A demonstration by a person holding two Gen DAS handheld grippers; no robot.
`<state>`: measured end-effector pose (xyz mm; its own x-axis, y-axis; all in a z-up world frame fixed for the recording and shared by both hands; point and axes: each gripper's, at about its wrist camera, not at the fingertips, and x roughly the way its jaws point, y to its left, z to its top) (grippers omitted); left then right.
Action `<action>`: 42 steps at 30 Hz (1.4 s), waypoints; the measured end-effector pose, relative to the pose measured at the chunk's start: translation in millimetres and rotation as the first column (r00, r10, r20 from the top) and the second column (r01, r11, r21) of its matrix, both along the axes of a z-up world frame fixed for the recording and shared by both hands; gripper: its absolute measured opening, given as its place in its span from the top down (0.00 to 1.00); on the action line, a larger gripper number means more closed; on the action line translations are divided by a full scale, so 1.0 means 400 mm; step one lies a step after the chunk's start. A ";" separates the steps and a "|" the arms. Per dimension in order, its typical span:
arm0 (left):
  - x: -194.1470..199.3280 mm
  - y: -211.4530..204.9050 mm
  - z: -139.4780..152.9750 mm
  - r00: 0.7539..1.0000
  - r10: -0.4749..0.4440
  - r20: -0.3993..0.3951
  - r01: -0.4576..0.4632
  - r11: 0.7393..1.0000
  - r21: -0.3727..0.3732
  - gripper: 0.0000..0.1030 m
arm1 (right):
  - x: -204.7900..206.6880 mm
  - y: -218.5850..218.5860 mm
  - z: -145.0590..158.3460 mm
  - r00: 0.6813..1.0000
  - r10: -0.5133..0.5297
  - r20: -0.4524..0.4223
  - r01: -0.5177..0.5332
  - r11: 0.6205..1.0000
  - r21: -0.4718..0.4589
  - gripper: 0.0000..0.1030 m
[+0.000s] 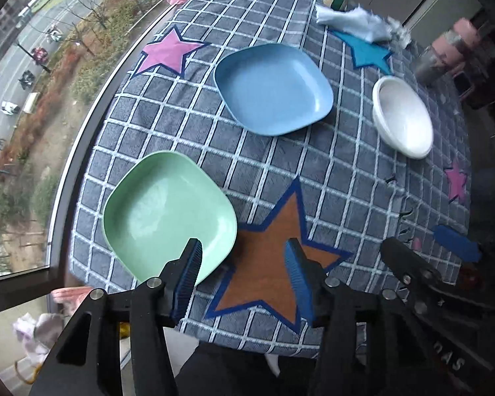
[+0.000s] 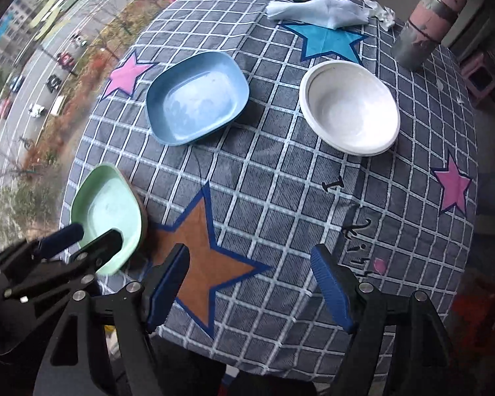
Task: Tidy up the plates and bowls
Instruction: 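Move both grippers across the table toward the blue plate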
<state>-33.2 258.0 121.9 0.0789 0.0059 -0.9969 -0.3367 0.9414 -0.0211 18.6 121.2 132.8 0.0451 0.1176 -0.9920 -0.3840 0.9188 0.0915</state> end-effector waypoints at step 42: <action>0.174 0.088 -0.029 0.986 0.162 0.033 -0.162 0.987 -0.014 0.45 | 0.198 0.054 -0.011 0.989 0.143 0.039 -0.144 0.990 0.010 0.25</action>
